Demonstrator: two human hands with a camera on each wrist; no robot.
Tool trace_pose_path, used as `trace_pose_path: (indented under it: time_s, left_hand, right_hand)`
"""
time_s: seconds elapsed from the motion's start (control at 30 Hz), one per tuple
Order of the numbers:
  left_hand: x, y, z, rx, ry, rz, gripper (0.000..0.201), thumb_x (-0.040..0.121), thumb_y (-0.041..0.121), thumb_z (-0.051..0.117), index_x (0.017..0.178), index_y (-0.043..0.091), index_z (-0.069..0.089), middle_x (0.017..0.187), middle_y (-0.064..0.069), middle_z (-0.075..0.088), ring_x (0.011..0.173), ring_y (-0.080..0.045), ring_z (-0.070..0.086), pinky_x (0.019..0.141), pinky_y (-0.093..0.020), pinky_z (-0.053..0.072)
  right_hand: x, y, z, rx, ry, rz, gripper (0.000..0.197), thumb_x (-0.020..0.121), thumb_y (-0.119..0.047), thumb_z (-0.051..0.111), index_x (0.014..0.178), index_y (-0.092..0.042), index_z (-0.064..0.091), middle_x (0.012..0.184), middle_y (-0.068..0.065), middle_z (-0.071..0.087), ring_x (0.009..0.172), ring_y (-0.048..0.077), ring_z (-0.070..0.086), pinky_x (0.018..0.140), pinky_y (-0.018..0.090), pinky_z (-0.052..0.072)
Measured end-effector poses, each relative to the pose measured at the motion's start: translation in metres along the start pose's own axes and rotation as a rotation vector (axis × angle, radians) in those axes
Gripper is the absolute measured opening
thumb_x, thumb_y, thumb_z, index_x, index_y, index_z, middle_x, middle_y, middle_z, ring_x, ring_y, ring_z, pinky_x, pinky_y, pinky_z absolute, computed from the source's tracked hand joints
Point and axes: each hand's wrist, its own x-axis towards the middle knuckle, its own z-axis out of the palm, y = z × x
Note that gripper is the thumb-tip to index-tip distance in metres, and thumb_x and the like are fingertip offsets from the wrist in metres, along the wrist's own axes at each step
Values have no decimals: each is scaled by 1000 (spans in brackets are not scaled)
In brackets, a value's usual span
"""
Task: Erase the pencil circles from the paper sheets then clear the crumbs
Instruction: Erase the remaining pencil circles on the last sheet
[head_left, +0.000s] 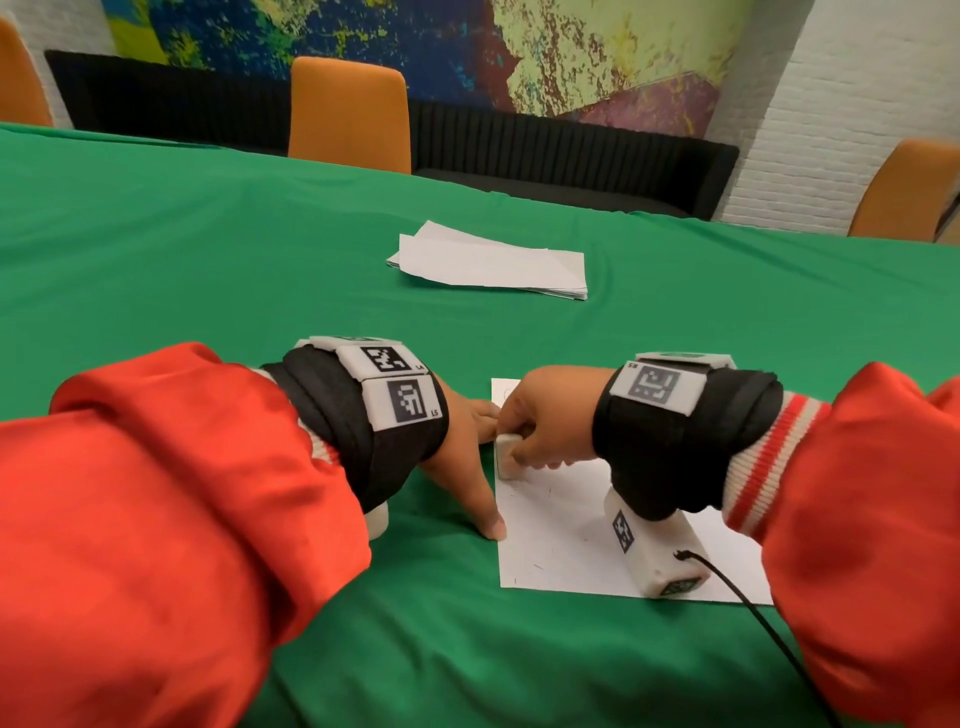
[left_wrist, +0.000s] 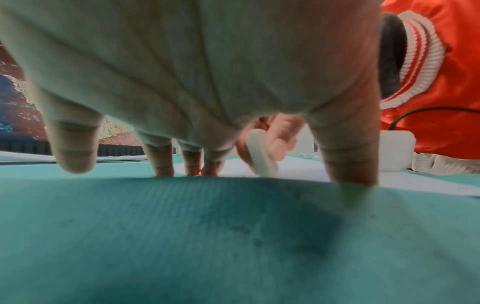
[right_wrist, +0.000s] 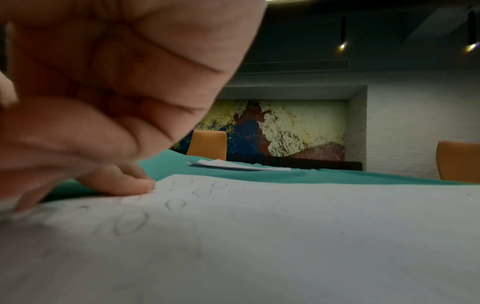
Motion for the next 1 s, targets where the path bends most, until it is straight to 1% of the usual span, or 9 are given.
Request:
trace_pose_path:
  time_s: [0.07, 0.2, 0.37, 0.5, 0.6, 0.67, 0.8, 0.93, 1.0]
  left_hand:
    - [0, 0, 0, -4, 0, 0, 96, 78, 58, 65, 151, 33, 7, 157, 13, 6, 144, -9, 11, 114, -30, 11]
    - [1, 0, -1, -4, 0, 8, 94, 79, 57, 65, 151, 32, 10, 157, 12, 8, 144, -10, 11, 114, -30, 12]
    - [2, -1, 0, 29, -18, -26, 102, 76, 62, 64, 152, 29, 5, 158, 14, 3, 144, -9, 9, 115, -32, 11]
    - [2, 0, -1, 9, -5, -7, 97, 77, 59, 65, 151, 31, 10, 157, 13, 8, 144, -9, 13, 115, -32, 12]
    - [3, 0, 0, 23, -13, -26, 101, 76, 61, 65, 152, 30, 6, 157, 15, 4, 144, -9, 11, 115, -32, 12]
    - [3, -1, 0, 34, -21, -36, 103, 75, 63, 64, 152, 29, 6, 157, 16, 3, 144, -9, 12, 115, -33, 13]
    - [5, -2, 0, 24, -12, -34, 101, 74, 64, 65, 151, 27, 12, 156, 14, 9, 143, -9, 16, 114, -31, 15]
    - [4, -1, 0, 57, -20, -45, 102, 75, 65, 63, 152, 25, 9, 157, 16, 3, 144, -9, 13, 115, -31, 13]
    - [4, 0, 0, 67, -15, -48, 102, 75, 65, 62, 152, 23, 11, 157, 16, 2, 144, -9, 13, 114, -31, 14]
  right_hand:
    - [-1, 0, 1, -7, 12, -5, 15, 87, -22, 57, 93, -17, 70, 65, -8, 60, 58, 8, 57, 52, 13, 42]
    - [-3, -2, -1, -47, -57, -16, 15, 85, -24, 59, 89, -14, 71, 69, -5, 63, 54, 7, 55, 54, 15, 43]
    - [0, 2, -1, -28, 8, 20, 17, 85, -23, 59, 94, -15, 71, 72, -4, 64, 62, 11, 57, 55, 16, 43]
    - [-3, -1, -1, -45, -77, -1, 16, 84, -27, 62, 89, -15, 71, 67, -6, 62, 54, 8, 54, 52, 14, 42]
    - [1, 2, -3, -51, 4, 7, 17, 85, -28, 62, 93, -16, 70, 68, -6, 61, 57, 9, 53, 53, 17, 40]
    - [1, 3, -3, -36, 35, 18, 16, 86, -27, 61, 94, -17, 70, 68, -6, 60, 59, 9, 53, 54, 17, 40]
    - [-3, 3, -2, -14, -82, 13, 14, 83, -28, 64, 85, -15, 71, 63, -7, 61, 52, 8, 53, 51, 14, 42]
    - [2, 7, -4, -10, -2, 40, 11, 86, -26, 61, 86, -19, 70, 65, -7, 61, 58, 9, 55, 51, 14, 41]
    - [2, 9, -4, 8, -10, 53, 10, 86, -25, 61, 79, -22, 67, 62, -8, 59, 54, 7, 53, 50, 14, 41]
